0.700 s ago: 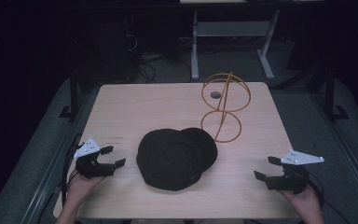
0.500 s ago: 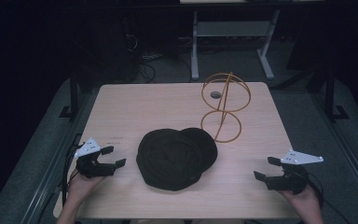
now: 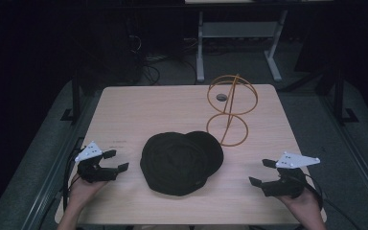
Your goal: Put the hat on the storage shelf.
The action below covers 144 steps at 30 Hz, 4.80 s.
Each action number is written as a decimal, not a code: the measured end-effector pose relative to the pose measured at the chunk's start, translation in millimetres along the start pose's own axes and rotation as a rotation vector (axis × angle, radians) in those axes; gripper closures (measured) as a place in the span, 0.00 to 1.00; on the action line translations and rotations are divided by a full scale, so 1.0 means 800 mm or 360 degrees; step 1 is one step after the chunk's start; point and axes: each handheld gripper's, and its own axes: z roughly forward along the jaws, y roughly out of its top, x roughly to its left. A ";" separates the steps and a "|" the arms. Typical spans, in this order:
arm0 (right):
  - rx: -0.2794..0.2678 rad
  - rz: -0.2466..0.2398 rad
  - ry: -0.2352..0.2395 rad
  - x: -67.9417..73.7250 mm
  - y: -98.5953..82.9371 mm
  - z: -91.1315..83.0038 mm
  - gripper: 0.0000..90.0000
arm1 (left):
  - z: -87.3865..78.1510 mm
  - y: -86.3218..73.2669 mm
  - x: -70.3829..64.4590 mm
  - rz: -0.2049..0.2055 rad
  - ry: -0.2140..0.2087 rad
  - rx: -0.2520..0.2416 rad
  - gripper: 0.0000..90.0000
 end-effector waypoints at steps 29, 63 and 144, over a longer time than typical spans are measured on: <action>0.0130 -0.0307 0.0296 0.067 0.090 0.067 0.19 | -0.004 -0.002 0.003 -0.0053 -0.0010 -0.0024 0.23; 0.0261 -0.0583 0.0522 0.139 0.136 0.142 0.46 | -0.006 -0.002 0.005 -0.0062 -0.0003 -0.0039 0.23; 0.0197 -0.0568 0.0610 0.158 0.191 0.132 0.85 | 0.010 0.014 -0.037 0.0112 -0.0198 -0.0081 0.23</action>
